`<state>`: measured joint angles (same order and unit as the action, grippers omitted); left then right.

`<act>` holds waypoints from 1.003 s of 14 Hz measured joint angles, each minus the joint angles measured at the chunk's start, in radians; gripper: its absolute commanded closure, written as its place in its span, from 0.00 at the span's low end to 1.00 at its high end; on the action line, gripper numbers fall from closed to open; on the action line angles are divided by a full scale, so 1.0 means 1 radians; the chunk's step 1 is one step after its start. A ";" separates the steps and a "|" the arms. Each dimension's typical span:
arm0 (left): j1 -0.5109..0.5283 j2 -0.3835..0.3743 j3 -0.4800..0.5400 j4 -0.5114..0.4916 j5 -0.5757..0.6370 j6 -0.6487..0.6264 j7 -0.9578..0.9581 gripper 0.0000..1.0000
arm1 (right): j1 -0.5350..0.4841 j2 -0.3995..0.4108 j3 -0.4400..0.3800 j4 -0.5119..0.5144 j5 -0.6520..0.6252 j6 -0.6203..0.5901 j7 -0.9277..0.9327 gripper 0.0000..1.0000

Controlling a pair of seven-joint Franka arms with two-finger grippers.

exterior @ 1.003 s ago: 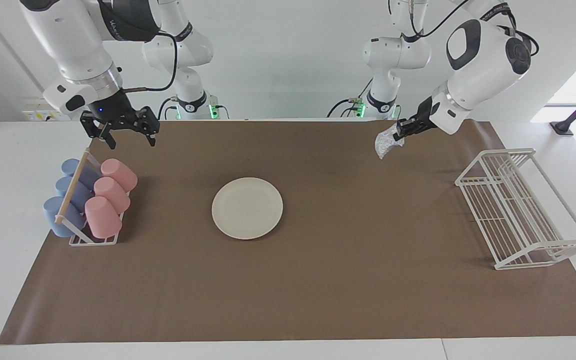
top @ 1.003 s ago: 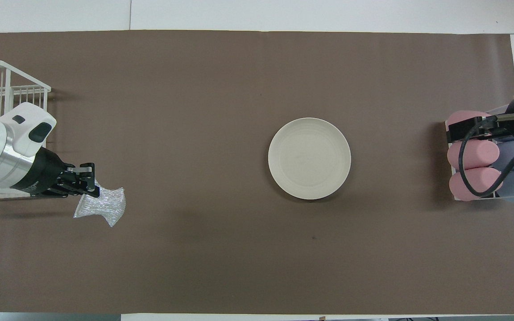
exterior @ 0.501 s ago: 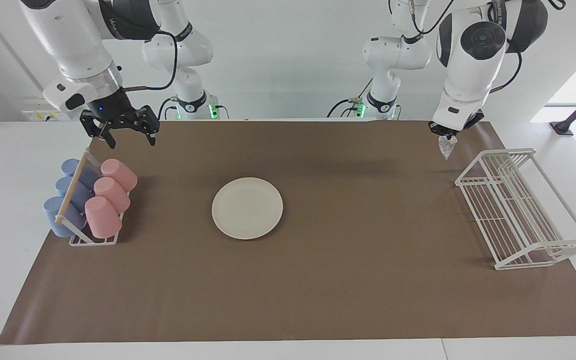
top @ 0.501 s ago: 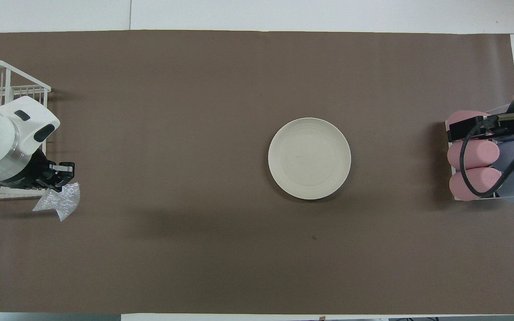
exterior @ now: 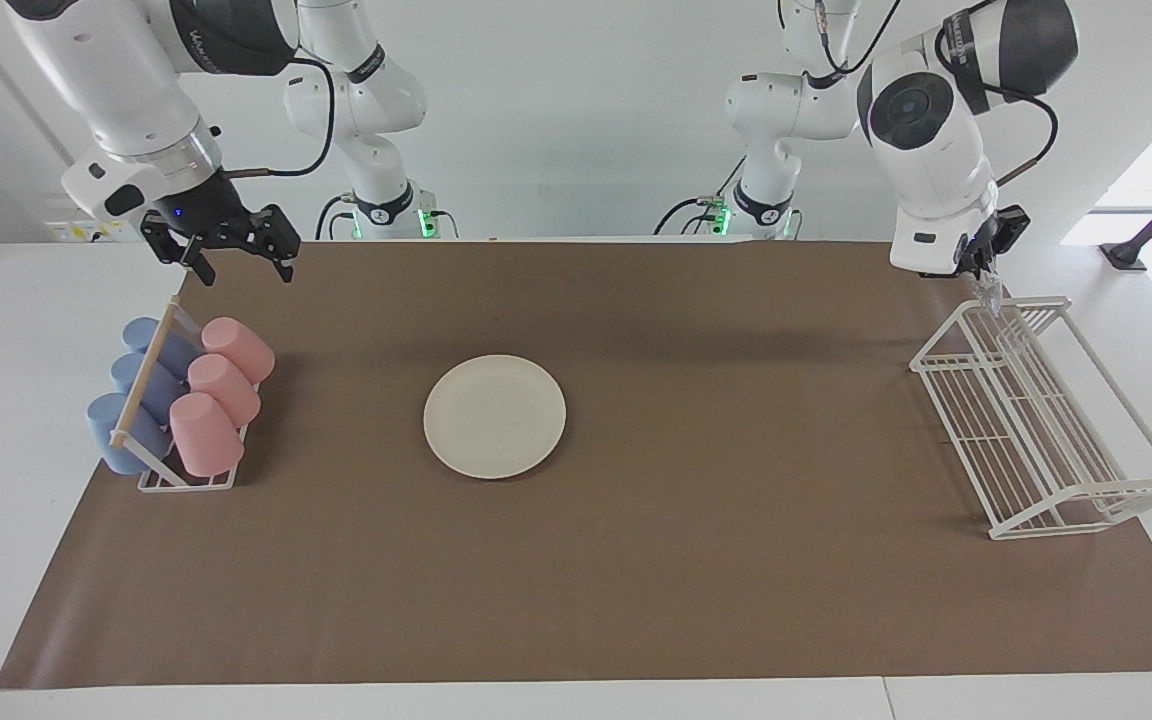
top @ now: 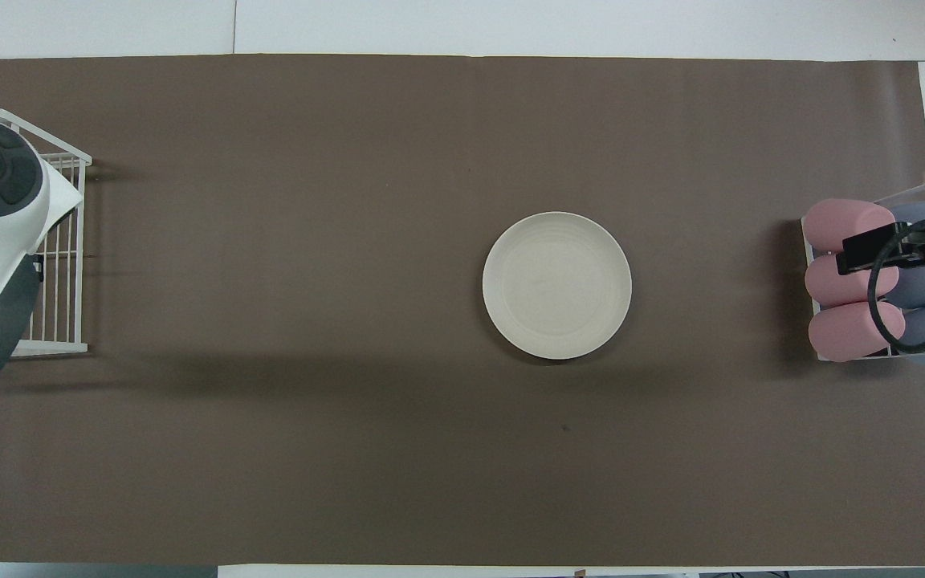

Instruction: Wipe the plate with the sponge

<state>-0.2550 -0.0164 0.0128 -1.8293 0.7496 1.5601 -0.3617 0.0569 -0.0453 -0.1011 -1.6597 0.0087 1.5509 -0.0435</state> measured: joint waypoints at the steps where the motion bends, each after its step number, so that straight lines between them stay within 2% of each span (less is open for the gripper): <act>1: 0.001 0.027 0.002 -0.007 0.045 0.035 -0.012 1.00 | -0.008 -0.003 0.000 0.000 0.000 -0.009 0.000 0.00; 5: 0.031 0.142 0.009 -0.019 0.164 0.151 -0.132 1.00 | -0.010 -0.007 0.004 0.000 0.001 -0.010 0.000 0.00; 7: 0.047 0.171 0.010 -0.034 0.219 0.175 -0.225 1.00 | -0.009 -0.007 0.005 0.000 0.001 -0.010 0.000 0.00; 10: 0.050 0.187 0.008 -0.052 0.235 0.176 -0.367 1.00 | -0.007 -0.007 0.012 0.000 0.001 -0.010 0.000 0.00; 14: 0.050 0.187 0.005 -0.064 0.235 0.184 -0.428 1.00 | -0.007 -0.007 0.013 0.000 0.001 -0.010 0.000 0.00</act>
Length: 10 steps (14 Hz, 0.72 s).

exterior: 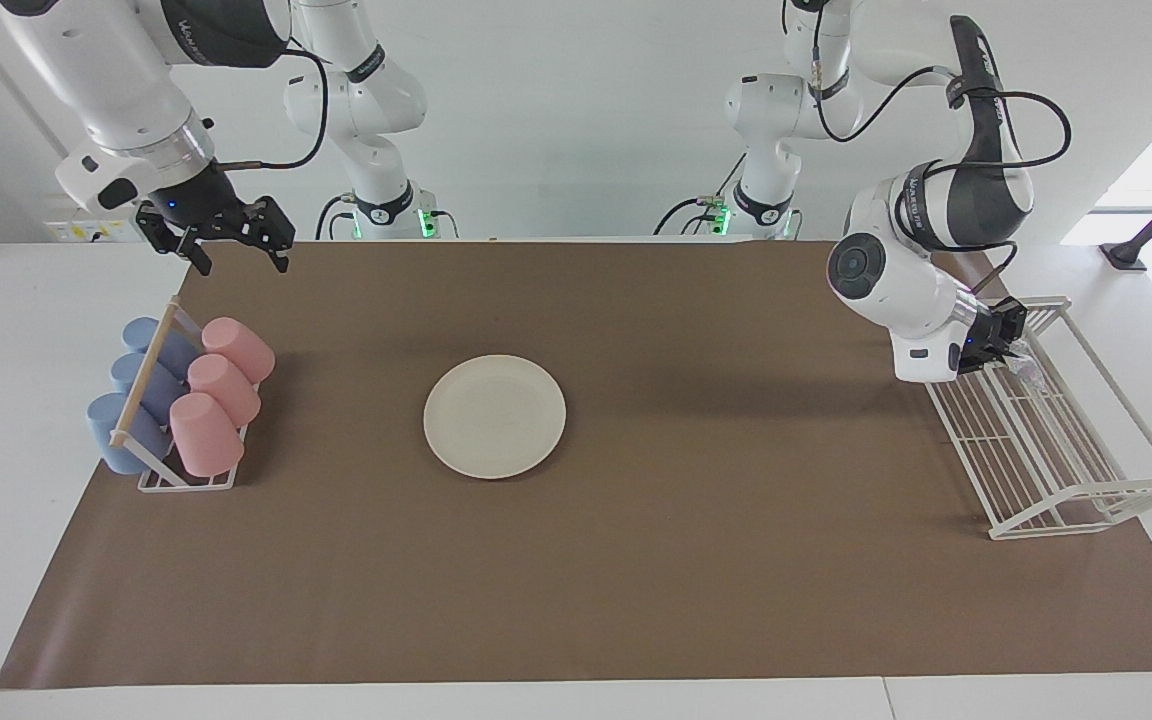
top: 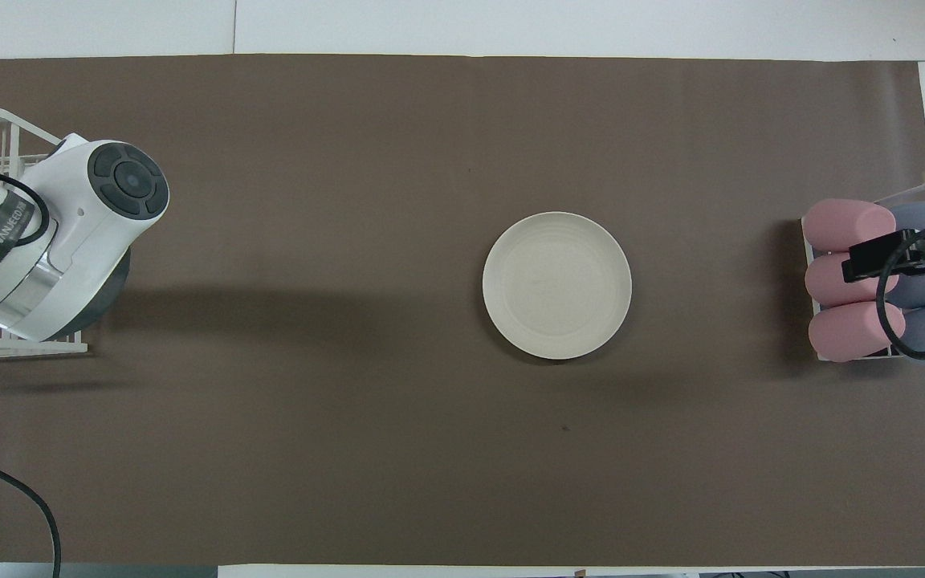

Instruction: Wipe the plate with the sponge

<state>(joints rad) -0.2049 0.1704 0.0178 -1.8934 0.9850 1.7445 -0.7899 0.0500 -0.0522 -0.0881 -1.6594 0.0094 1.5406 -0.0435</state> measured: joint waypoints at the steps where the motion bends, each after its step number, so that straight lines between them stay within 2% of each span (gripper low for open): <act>1: 0.000 0.000 0.000 -0.005 0.000 0.010 -0.005 1.00 | 0.000 0.000 0.000 0.000 0.000 0.000 0.000 0.00; 2: 0.001 0.000 0.001 -0.011 0.000 0.017 -0.012 0.97 | 0.000 0.000 0.000 0.000 0.000 0.000 0.002 0.00; 3: 0.003 -0.001 0.002 -0.017 0.000 0.030 -0.021 0.76 | 0.000 0.000 0.000 0.000 0.000 0.000 0.004 0.00; 4: 0.006 -0.001 0.003 -0.020 0.000 0.039 -0.030 0.68 | 0.000 0.000 0.000 0.000 0.000 0.000 0.005 0.00; 5: 0.010 -0.001 0.004 -0.023 0.001 0.046 -0.034 0.49 | 0.000 0.000 0.000 0.000 0.000 0.000 0.005 0.00; 6: 0.013 -0.001 0.004 -0.023 0.001 0.049 -0.037 0.11 | 0.000 0.000 0.000 0.000 0.000 0.000 0.005 0.00; 7: 0.014 -0.002 0.004 -0.023 0.001 0.050 -0.038 0.00 | 0.000 0.000 0.000 0.000 0.000 0.000 0.005 0.00; 10: 0.014 -0.002 0.003 -0.023 0.001 0.051 -0.039 0.00 | 0.000 0.000 0.000 0.000 0.000 0.000 0.005 0.00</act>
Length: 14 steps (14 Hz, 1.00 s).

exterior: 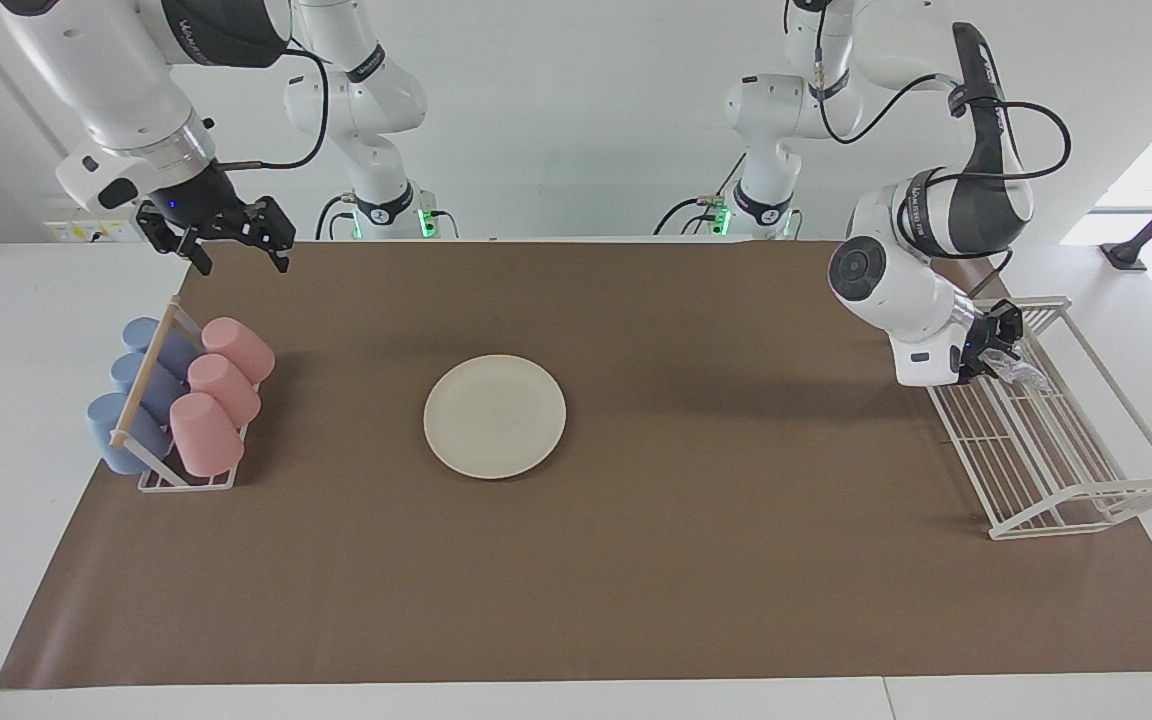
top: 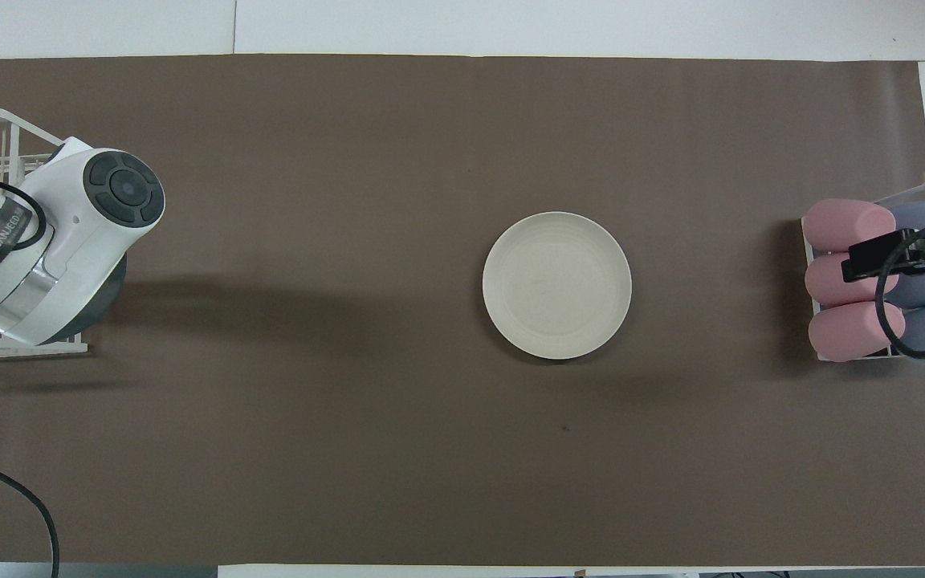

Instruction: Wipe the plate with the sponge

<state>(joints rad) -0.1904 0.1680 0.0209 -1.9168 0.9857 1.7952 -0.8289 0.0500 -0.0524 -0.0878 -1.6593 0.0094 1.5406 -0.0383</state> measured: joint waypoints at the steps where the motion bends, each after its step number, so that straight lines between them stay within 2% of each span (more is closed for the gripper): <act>1: 0.000 0.000 0.000 0.000 0.000 0.000 0.000 0.00 | 0.000 0.000 0.000 0.000 0.000 0.000 0.000 0.00; 8: 0.000 -0.002 -0.006 0.003 -0.020 0.003 -0.002 0.00 | 0.000 0.000 0.000 0.000 0.000 0.000 0.000 0.00; 11: -0.001 -0.012 -0.011 0.047 -0.120 -0.007 0.000 0.00 | 0.000 0.000 0.000 0.000 0.000 0.000 0.001 0.00; 14: -0.002 -0.026 -0.028 0.140 -0.255 -0.085 0.048 0.00 | 0.000 0.000 0.001 0.000 0.000 0.000 0.001 0.00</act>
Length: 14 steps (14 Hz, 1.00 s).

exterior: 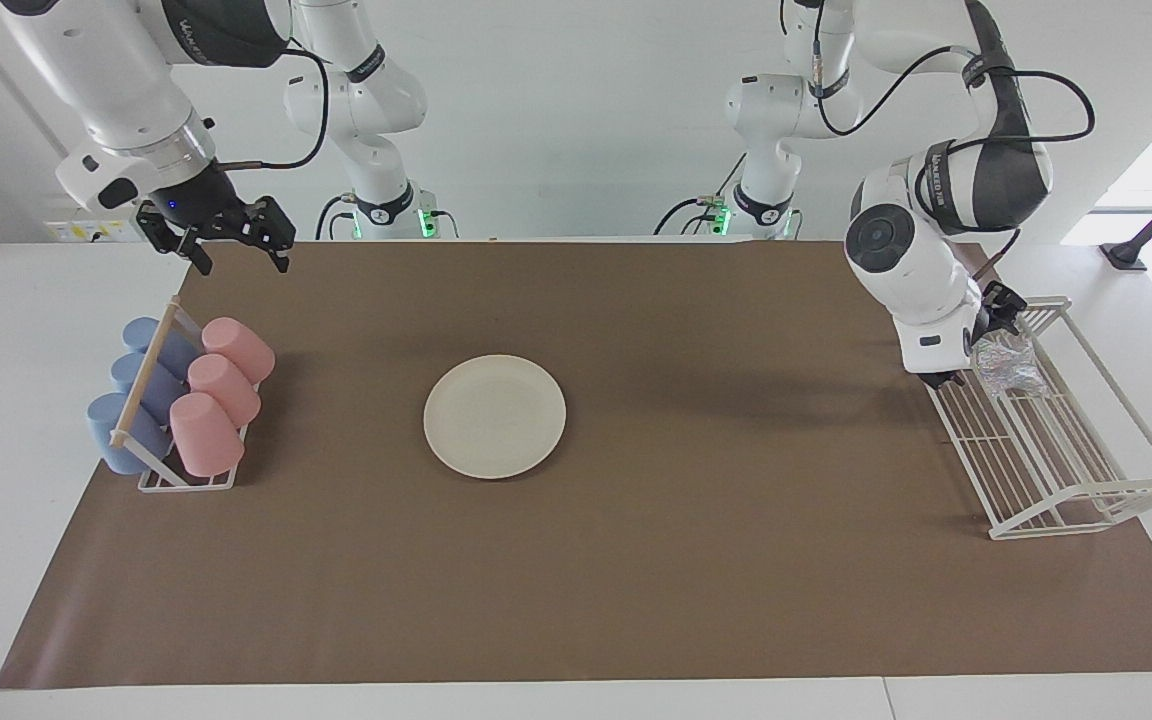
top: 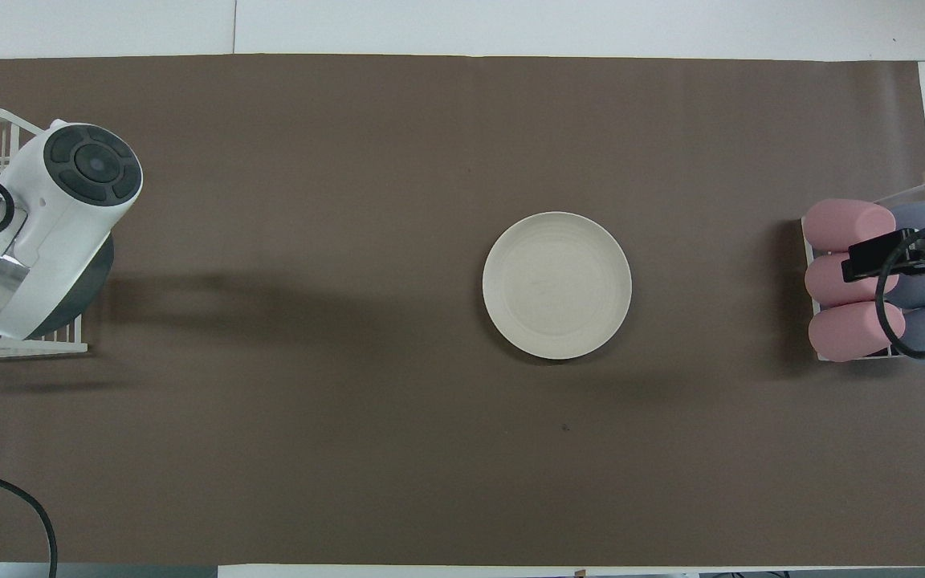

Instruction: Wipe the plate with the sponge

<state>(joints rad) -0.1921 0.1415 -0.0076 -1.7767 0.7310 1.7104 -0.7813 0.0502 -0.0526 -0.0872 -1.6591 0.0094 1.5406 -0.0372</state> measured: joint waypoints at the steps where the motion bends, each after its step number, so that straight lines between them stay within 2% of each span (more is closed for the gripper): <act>1: 0.000 -0.010 -0.001 0.042 -0.066 -0.034 0.044 0.00 | 0.000 0.000 0.000 0.000 0.000 0.000 0.000 0.00; 4: 0.004 -0.093 0.018 0.125 -0.303 -0.121 0.225 0.00 | 0.000 0.000 0.000 0.001 0.000 0.000 0.000 0.00; 6: 0.025 -0.154 0.025 0.139 -0.455 -0.182 0.321 0.00 | 0.000 0.000 0.000 0.001 0.000 0.000 0.000 0.00; 9: 0.081 -0.197 0.030 0.144 -0.704 -0.255 0.468 0.00 | 0.000 0.000 0.000 0.002 0.000 0.000 0.000 0.00; 11: 0.097 -0.201 0.044 0.144 -0.781 -0.272 0.530 0.00 | 0.000 0.000 0.000 0.002 0.000 0.000 0.000 0.00; 14: 0.094 -0.199 0.045 0.144 -0.800 -0.248 0.542 0.00 | 0.000 0.000 0.001 0.003 0.000 0.000 0.000 0.00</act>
<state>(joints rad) -0.0982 -0.0577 0.0370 -1.6327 -0.0686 1.4624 -0.2392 0.0505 -0.0526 -0.0861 -1.6560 0.0094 1.5407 -0.0370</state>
